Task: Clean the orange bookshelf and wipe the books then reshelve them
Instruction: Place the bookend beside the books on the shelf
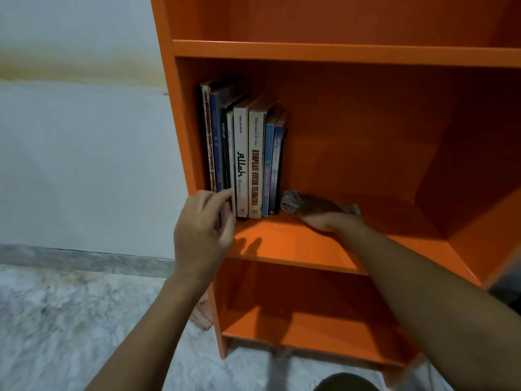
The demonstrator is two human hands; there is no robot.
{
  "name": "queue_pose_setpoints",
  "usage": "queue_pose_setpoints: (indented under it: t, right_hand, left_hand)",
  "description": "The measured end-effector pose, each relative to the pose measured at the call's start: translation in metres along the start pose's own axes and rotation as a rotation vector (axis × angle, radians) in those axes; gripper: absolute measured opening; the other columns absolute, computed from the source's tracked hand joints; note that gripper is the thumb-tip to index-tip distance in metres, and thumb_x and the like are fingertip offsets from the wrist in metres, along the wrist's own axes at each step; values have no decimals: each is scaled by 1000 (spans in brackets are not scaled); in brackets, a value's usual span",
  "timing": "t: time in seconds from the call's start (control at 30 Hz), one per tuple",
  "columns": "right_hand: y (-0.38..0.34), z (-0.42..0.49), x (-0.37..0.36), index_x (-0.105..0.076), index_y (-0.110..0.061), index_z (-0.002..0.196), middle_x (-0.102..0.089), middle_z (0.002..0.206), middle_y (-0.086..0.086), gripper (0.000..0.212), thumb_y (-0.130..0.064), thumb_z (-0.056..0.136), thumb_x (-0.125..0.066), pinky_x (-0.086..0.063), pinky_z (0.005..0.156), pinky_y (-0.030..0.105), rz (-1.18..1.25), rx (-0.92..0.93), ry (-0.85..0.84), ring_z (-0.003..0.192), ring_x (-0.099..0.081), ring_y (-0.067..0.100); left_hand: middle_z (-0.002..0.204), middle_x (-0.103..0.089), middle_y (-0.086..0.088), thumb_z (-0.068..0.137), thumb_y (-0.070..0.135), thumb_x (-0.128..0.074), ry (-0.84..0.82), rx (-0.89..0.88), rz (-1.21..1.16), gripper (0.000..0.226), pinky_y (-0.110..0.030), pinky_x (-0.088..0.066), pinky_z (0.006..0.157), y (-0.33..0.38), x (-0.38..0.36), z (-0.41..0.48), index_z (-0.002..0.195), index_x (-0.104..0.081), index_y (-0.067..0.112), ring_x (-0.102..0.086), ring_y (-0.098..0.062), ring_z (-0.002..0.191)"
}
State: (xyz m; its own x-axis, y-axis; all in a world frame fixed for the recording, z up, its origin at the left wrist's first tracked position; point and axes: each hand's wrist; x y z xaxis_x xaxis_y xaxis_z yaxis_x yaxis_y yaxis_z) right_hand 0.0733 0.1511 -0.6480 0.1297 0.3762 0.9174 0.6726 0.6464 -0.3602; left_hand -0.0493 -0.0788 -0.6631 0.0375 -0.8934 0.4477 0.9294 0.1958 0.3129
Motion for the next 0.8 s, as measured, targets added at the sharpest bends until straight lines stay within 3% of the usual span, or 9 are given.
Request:
queue_pose_setpoints:
  t: [0.1,0.17,0.2,0.27,0.4,0.53,0.67,0.73,0.8]
  right_hand:
    - [-16,-18,-18,-53,-10,134,-54,138,17,48,-42,105,-33,-38,88,32,-50,-2,11,117,-53,29]
    - [-23,-24,-31,-62,-10,114,-66,115,16,34,-32,102,-40,-37,72,30,-23,63,139,95,-58,27]
    - [-25,-25,-37,-63,-11,110,-67,111,14,28,-27,100,-43,-37,71,31,-1,68,186,94,-59,28]
    - [-38,-31,-53,-61,-13,113,-65,112,10,23,-18,96,-46,-41,74,31,78,104,225,100,-61,28]
    - [-96,-50,-86,-49,-13,136,-59,129,11,41,-8,95,-48,-48,91,35,123,253,177,113,-57,28]
    - [-116,-48,-93,-52,-12,128,-59,125,12,37,-3,93,-48,-48,92,38,96,342,163,114,-57,31]
    - [-93,-91,-81,-63,-21,108,-57,113,-5,37,7,86,-51,-40,78,31,43,686,-86,96,-51,13]
    - [-83,-107,-74,-62,-25,119,-57,124,-6,51,10,84,-50,-44,82,32,84,714,-90,106,-52,14]
    - [-68,-106,-62,-58,-23,131,-54,136,-4,61,13,84,-50,-42,91,22,241,617,40,117,-50,11]
  left_hand:
    - [112,-52,-6,94,19,-60,122,310,-47,39,-17,-42,73,0,6,-8,131,-51,16,-48,-9,97]
    - [119,-53,-4,96,23,-58,145,464,-135,41,-21,-46,79,0,7,-9,135,-48,16,-51,-9,102]
    - [118,-57,-2,98,24,-56,130,516,-194,36,-22,-48,80,-2,7,-8,133,-51,17,-54,-9,102]
    - [112,-65,-1,100,24,-53,72,552,-237,25,-19,-48,76,-5,6,-5,122,-61,17,-58,-9,95]
    - [91,-66,0,100,19,-52,41,486,-186,16,-13,-45,64,-8,11,-4,100,-67,14,-59,-12,78]
    - [93,-65,5,100,21,-53,-13,495,-177,18,-5,-37,64,-13,15,-1,104,-69,13,-59,-10,81]
    - [91,-67,2,99,21,-54,-16,515,-208,17,-7,-37,61,-13,16,0,100,-68,13,-60,-10,77]
    - [90,-66,2,100,21,-53,-13,529,-218,17,-6,-36,59,-10,17,-1,101,-68,12,-58,-9,76]
    - [92,-67,0,100,21,-53,-4,530,-220,18,-7,-39,61,-8,17,-1,104,-68,12,-58,-8,76]
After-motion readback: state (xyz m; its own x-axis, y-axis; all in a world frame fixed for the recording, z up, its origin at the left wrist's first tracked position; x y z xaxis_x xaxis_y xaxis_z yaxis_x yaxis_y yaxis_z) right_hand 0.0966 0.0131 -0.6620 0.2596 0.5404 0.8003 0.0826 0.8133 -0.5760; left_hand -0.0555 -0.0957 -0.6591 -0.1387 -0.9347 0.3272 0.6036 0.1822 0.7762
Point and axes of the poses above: each hand's wrist, its own z-axis towards the middle knuckle, its own x-axis out of the back of the hand, y = z × x
